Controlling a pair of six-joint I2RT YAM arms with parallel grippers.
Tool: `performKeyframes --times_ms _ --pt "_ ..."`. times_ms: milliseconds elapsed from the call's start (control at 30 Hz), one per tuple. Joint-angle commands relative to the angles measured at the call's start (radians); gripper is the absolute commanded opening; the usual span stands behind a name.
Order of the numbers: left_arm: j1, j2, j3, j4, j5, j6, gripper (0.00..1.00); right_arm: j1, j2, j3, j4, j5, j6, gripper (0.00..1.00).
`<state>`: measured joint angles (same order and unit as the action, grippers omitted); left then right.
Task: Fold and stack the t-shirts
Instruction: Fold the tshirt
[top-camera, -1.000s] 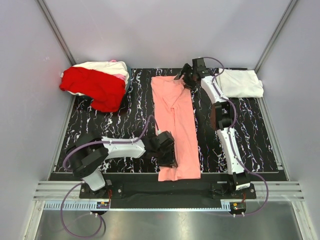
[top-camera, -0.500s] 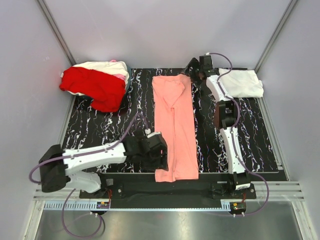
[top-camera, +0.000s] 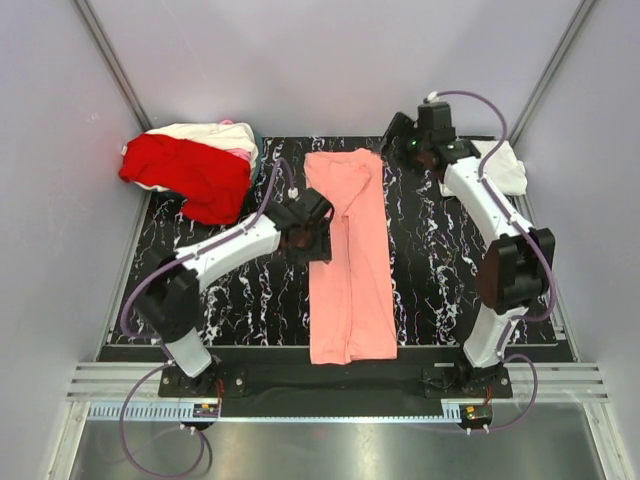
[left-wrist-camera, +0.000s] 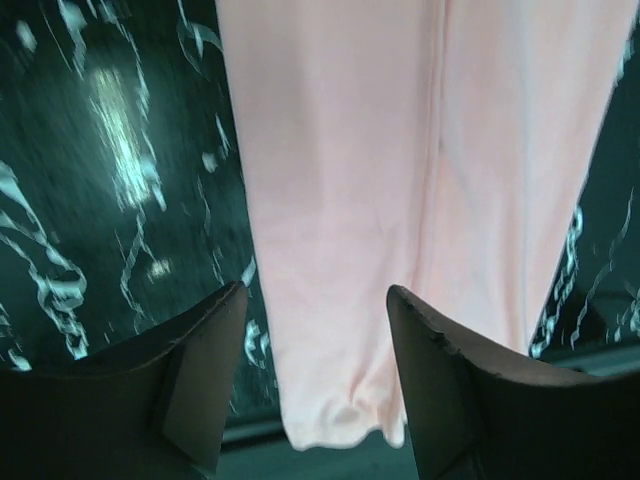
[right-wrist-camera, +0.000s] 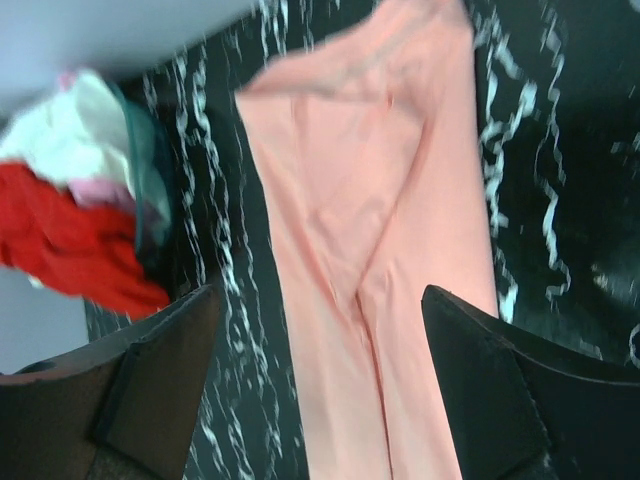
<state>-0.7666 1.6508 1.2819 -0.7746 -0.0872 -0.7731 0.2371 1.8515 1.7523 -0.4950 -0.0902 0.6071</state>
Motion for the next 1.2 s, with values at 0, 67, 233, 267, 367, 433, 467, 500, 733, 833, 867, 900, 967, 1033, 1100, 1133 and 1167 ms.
performKeyframes --times_ms 0,67,233,267,367,433,467,500,733,833,867,900,967,1033,1100,1133,1167 --pt "0.079 0.114 0.141 0.051 0.020 0.121 0.63 0.065 0.017 -0.132 -0.117 -0.025 -0.053 0.88" --pt "0.107 0.212 0.218 0.066 0.053 0.161 0.61 0.096 0.000 -0.191 -0.119 -0.019 -0.058 0.86" --pt "0.136 0.372 0.313 0.067 0.115 0.184 0.58 0.159 0.026 -0.231 -0.149 -0.008 -0.046 0.84" --pt "0.139 0.401 0.315 0.075 0.119 0.181 0.57 0.163 0.053 -0.229 -0.151 -0.017 -0.046 0.84" --pt "0.142 0.426 0.292 0.103 0.121 0.166 0.57 0.172 0.125 -0.208 -0.165 -0.062 -0.050 0.83" --pt "0.144 0.434 0.261 0.135 0.130 0.161 0.57 0.172 0.162 -0.180 -0.181 -0.068 -0.061 0.83" --pt "0.144 0.441 0.255 0.144 0.136 0.158 0.56 0.172 0.196 -0.171 -0.186 -0.068 -0.061 0.83" --pt "0.145 0.449 0.254 0.147 0.138 0.158 0.57 0.172 0.216 -0.145 -0.201 -0.068 -0.067 0.83" --pt "0.188 0.530 0.306 0.149 0.162 0.164 0.57 0.172 0.426 0.030 -0.280 -0.056 -0.093 0.83" --pt "0.217 0.567 0.350 0.133 0.181 0.172 0.56 0.166 0.515 0.148 -0.335 -0.033 -0.109 0.84" --pt "0.223 0.586 0.385 0.126 0.184 0.181 0.57 0.163 0.534 0.179 -0.361 -0.029 -0.110 0.84" --pt "0.230 0.596 0.405 0.117 0.187 0.185 0.57 0.162 0.551 0.235 -0.373 -0.023 -0.115 0.84" --pt "0.247 0.629 0.485 0.078 0.184 0.205 0.57 0.159 0.589 0.286 -0.413 0.006 -0.116 0.84" --pt "0.259 0.649 0.537 0.031 0.175 0.218 0.57 0.159 0.604 0.337 -0.425 0.012 -0.112 0.84" --pt "0.265 0.667 0.601 0.002 0.162 0.233 0.57 0.157 0.606 0.374 -0.448 0.032 -0.112 0.84" --pt "0.271 0.669 0.614 -0.021 0.158 0.238 0.57 0.157 0.600 0.381 -0.456 0.035 -0.112 0.84" --pt "0.273 0.662 0.625 -0.034 0.149 0.244 0.57 0.157 0.592 0.386 -0.470 0.052 -0.110 0.84"
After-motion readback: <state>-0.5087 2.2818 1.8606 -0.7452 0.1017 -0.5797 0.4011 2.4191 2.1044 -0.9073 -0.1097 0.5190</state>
